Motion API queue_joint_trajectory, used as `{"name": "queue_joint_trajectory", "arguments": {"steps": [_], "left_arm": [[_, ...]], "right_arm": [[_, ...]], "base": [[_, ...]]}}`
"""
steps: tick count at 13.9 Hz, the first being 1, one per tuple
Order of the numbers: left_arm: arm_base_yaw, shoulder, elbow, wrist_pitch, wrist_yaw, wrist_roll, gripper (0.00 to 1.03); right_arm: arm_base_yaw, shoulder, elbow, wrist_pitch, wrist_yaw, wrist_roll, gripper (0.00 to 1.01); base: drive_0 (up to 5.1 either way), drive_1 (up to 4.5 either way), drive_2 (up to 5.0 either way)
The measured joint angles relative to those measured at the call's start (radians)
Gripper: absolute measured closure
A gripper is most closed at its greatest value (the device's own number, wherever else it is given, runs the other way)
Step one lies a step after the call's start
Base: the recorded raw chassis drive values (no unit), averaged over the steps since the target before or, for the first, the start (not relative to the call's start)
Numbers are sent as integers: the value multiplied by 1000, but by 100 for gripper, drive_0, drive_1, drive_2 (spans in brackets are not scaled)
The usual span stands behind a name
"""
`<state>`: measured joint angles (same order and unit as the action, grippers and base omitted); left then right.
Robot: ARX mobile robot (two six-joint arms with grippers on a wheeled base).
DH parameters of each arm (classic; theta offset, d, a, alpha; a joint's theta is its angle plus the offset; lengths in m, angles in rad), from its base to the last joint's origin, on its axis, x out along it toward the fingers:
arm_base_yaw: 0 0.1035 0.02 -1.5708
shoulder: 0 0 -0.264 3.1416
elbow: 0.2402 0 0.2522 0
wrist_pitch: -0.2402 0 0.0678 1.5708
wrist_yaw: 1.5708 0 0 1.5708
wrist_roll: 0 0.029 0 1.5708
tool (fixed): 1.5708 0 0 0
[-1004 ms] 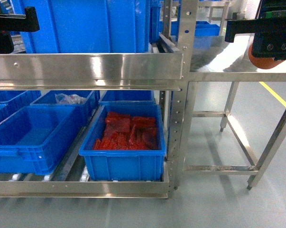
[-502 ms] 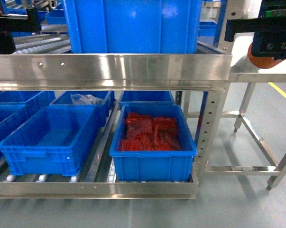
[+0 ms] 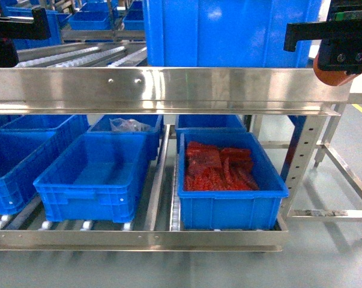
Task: Sort blue parts and orange caps into right shelf containers
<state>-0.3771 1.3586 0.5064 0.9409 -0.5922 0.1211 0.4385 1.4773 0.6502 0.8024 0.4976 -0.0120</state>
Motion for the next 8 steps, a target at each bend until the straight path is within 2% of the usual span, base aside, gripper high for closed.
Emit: {"name": "queue_joint_trajectory", "arguments": {"steps": [8], "left_arm": [[0,0,0,1,0,0,59]], "right_arm": [[0,0,0,0,0,0,57]], "base": [[-499,237,237]]}}
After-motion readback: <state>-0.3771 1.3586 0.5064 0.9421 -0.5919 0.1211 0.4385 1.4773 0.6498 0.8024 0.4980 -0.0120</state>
